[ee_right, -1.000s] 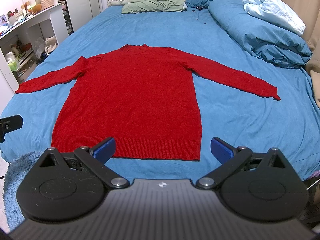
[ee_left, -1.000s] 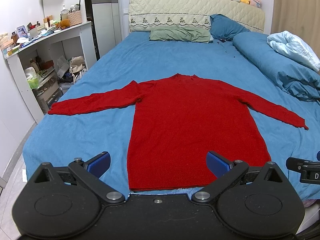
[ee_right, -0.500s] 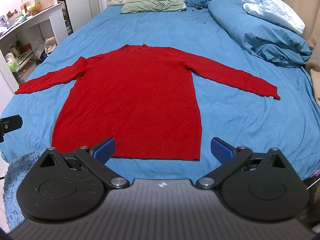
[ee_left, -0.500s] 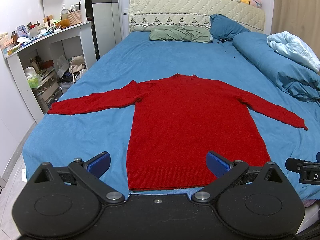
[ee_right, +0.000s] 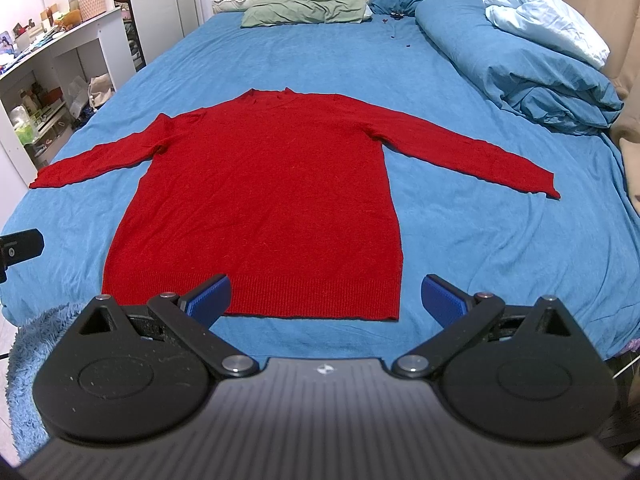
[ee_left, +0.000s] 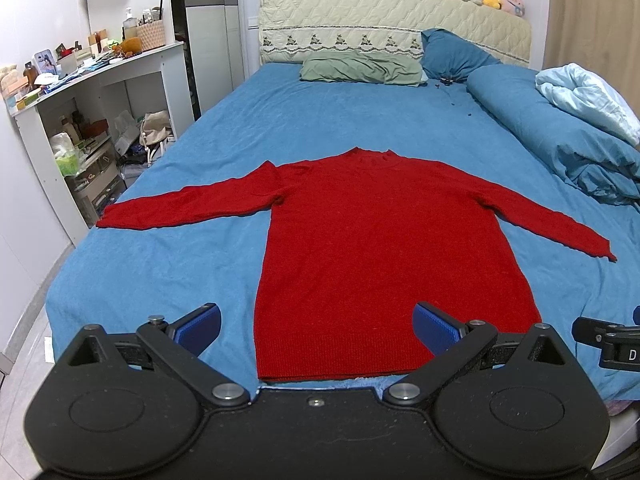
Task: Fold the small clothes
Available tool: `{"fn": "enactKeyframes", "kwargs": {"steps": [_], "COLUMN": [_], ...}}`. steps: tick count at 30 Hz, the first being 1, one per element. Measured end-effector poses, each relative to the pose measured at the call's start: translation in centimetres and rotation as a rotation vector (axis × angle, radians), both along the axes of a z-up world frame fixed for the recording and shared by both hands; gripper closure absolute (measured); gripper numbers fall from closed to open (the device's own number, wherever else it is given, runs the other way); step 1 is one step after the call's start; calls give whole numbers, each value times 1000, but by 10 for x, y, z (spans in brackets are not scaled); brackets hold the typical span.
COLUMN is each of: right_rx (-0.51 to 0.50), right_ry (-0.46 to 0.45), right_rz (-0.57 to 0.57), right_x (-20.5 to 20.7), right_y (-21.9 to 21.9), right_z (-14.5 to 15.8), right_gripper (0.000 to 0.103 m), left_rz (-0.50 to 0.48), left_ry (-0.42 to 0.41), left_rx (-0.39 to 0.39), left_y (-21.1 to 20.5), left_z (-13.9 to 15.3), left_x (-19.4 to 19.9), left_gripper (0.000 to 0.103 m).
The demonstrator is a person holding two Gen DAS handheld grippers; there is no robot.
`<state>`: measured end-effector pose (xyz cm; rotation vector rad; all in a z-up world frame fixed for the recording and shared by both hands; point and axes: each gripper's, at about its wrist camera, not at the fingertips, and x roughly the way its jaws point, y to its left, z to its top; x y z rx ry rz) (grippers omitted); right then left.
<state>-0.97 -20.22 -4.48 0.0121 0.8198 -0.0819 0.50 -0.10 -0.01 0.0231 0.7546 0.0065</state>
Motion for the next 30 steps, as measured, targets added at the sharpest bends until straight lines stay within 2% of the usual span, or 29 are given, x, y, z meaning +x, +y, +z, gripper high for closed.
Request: {"fn": "enactKeyframes", "kwargs": {"steps": [20,25,30], "right_rx": [5,35,38], "right_ry": [-11,-50,-111], "right_rz": [-1,-31,-95], "right_x": [0,3,27], "right_y": [-2,-15,-44], "right_z": [3,18,42], "right_gripper": [0,0,0], "left_rz": [3,-18,-61], "left_ry": [0,-29,-91], "left_rx": [5,24,47], "left_y": [-2,-12,-32], "left_z": [5,21,47], "left_x": [2,13,44], "left_gripper": [0,0,0]}}
